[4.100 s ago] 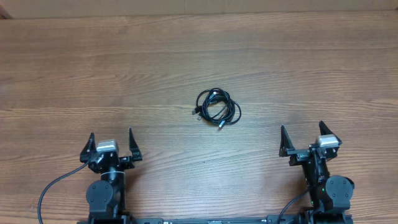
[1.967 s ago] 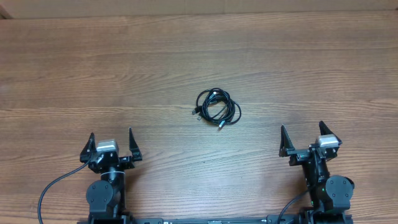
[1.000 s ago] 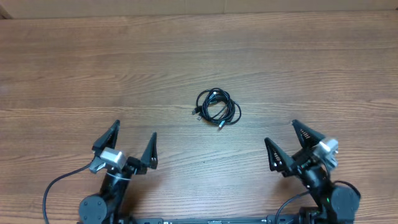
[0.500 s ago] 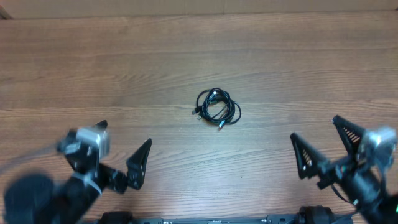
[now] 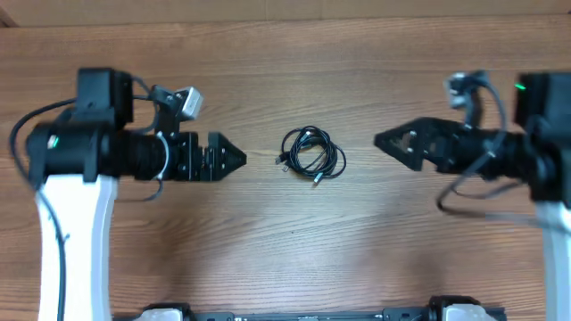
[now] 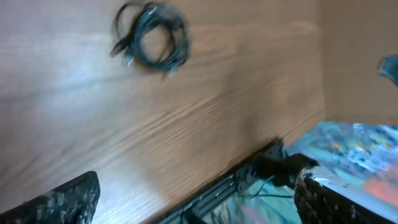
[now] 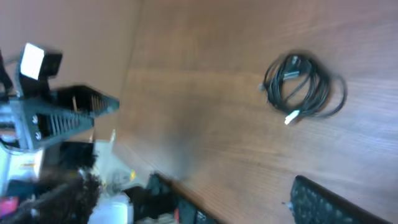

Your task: Untangle cables

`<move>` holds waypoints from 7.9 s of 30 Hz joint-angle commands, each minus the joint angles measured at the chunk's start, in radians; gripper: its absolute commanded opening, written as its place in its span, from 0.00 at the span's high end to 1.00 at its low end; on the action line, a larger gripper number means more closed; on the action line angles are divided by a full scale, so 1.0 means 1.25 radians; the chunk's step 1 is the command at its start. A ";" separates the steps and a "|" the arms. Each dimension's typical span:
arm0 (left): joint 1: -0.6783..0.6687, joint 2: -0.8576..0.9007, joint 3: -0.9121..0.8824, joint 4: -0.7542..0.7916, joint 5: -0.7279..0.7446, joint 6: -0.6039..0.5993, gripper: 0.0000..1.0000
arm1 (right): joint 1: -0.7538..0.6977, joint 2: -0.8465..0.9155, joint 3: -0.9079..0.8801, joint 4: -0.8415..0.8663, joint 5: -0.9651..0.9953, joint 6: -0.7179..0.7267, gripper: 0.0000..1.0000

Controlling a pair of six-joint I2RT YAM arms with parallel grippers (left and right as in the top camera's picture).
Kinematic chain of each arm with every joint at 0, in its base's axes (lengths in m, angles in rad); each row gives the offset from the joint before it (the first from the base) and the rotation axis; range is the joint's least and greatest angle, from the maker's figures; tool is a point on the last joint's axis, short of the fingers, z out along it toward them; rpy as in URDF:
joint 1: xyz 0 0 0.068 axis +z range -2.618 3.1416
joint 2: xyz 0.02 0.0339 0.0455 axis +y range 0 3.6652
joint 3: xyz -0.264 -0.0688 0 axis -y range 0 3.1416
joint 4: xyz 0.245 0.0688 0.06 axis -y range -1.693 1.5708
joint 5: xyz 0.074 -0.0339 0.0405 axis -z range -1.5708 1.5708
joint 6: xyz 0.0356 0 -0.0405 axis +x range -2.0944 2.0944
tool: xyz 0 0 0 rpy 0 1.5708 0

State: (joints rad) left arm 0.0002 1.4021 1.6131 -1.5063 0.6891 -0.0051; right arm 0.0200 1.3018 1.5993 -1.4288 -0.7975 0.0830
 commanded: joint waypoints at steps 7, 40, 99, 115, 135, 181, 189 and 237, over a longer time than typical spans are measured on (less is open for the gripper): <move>-0.018 0.150 0.020 -0.013 -0.204 -0.120 0.00 | 0.197 0.224 -0.049 0.089 0.288 0.219 0.12; -0.019 0.259 0.020 -0.002 -0.201 -0.116 0.00 | 0.319 0.616 0.067 0.378 0.143 0.367 0.96; -0.072 0.259 0.020 0.146 0.275 -0.181 0.11 | 0.244 0.462 0.994 0.777 -0.244 1.068 0.96; -0.081 0.259 0.020 0.301 0.003 -0.307 0.96 | 0.206 0.463 0.994 0.765 -0.284 1.063 0.96; 0.157 0.251 0.755 0.117 -0.121 -0.410 0.96 | -0.192 0.471 0.981 -0.212 0.255 0.326 0.96; 0.134 0.262 0.937 0.618 0.008 -1.166 0.96 | 0.481 0.515 0.606 0.220 -0.015 -0.128 0.00; 0.134 0.262 0.937 0.613 0.009 -1.176 0.96 | 0.569 0.530 0.606 0.457 0.074 0.082 0.00; 0.156 0.379 0.914 -0.146 -0.205 -0.304 0.00 | 0.536 0.476 0.606 0.156 0.305 0.322 0.96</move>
State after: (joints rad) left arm 0.2100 1.8721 2.7590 -1.6875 0.2878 -0.4553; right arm 0.6891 1.9224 2.3558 -1.2228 -0.6140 0.5251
